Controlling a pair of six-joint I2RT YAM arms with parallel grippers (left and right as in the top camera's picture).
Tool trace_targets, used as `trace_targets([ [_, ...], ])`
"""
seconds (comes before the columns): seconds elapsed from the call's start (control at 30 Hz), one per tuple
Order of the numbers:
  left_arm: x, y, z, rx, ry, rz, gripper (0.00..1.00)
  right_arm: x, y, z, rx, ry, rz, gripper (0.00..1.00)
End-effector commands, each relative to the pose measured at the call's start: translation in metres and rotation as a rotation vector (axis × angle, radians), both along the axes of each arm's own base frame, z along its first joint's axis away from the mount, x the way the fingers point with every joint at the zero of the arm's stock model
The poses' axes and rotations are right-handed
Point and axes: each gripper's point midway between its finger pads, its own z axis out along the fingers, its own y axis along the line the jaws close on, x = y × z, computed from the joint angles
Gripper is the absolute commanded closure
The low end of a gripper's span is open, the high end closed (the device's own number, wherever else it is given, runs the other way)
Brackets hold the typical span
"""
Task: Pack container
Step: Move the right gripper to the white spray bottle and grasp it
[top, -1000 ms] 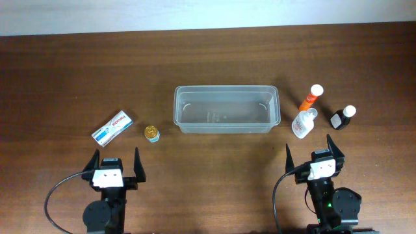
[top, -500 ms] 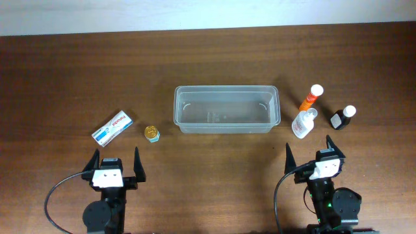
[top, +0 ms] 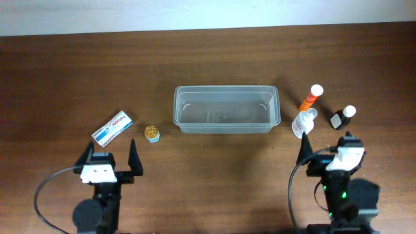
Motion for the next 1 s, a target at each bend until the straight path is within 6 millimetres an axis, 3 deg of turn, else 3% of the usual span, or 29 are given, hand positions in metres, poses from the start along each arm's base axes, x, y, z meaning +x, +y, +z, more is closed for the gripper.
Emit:
trace_targets([
  [0.0,0.013,-0.003,0.027,-0.012,0.029,-0.018,0.01,0.013,-0.007,0.024,0.009,0.073,-0.036,0.02],
  [0.17,0.042,-0.002,0.035,-0.019,0.184,-0.017,0.01,0.036,-0.008,0.032,0.015,0.288,-0.035,0.02],
  [0.4,0.072,0.000,0.026,-0.038,0.555,-0.015,0.01,0.061,-0.008,0.029,0.026,0.652,-0.034,0.02],
  [0.67,0.086,-0.007,0.020,-0.070,0.834,-0.052,0.01,0.081,-0.010,0.003,0.030,0.930,-0.035,0.02],
  [0.97,0.087,-0.007,0.007,-0.074,0.890,-0.051,0.01,0.095,-0.022,-0.062,0.042,1.134,-0.040,0.02],
])
